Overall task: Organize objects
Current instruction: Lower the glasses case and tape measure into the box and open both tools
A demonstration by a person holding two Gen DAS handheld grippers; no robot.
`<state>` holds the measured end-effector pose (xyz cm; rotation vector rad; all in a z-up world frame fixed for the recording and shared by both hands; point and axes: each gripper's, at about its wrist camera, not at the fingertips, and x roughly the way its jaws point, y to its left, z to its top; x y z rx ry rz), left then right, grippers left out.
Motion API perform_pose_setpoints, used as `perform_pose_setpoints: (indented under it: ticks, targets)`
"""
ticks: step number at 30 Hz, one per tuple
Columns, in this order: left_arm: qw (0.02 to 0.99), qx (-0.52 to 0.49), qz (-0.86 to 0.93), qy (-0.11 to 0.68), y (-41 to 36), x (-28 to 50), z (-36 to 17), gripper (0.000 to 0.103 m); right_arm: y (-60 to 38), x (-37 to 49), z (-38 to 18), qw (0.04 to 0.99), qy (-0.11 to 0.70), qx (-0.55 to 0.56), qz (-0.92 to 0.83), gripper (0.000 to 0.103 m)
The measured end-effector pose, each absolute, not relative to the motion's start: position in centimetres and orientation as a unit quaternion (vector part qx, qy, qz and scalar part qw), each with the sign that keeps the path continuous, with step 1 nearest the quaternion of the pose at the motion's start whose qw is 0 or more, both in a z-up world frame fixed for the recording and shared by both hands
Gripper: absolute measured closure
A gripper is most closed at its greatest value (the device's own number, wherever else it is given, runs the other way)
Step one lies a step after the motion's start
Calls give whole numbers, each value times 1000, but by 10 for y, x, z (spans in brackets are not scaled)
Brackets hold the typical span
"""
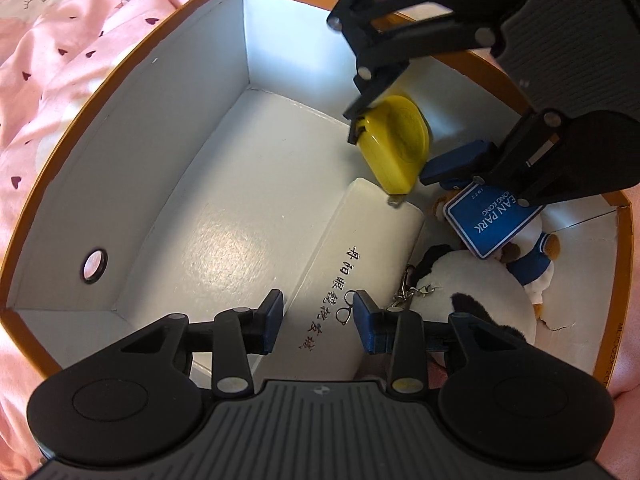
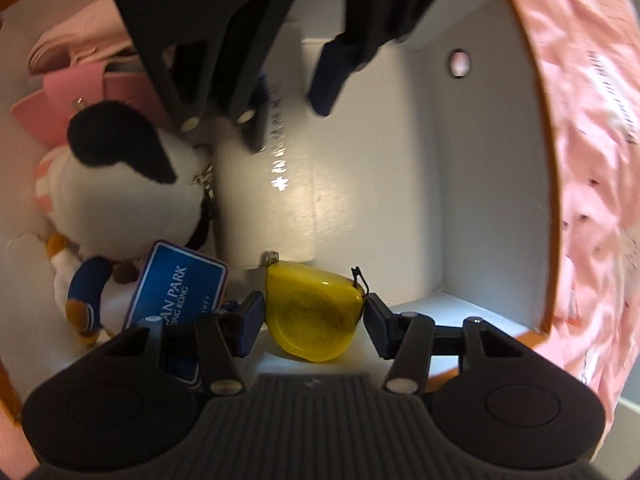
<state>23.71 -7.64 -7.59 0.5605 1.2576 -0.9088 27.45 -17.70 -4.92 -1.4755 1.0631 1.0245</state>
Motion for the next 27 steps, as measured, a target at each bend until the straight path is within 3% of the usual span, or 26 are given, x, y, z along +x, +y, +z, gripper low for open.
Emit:
perform_pose_setpoints:
  ticks: [9,24,26,27]
  targets:
    - [686,234,-403,558,-72,229,-72,59,-166,285,-51,430,494,-599,461,47]
    - [689,233,-402,556,-74,216,-65,60,-163,301,-51,435,515,-589,446,47]
    - [690,233,-402,555,-75,214,-64,60,-163,301,-47,439,511,-588,448,48]
    - [691,233,-401,554,-75,213,-64,60,-163,302,-45,440,513,-585,448,55]
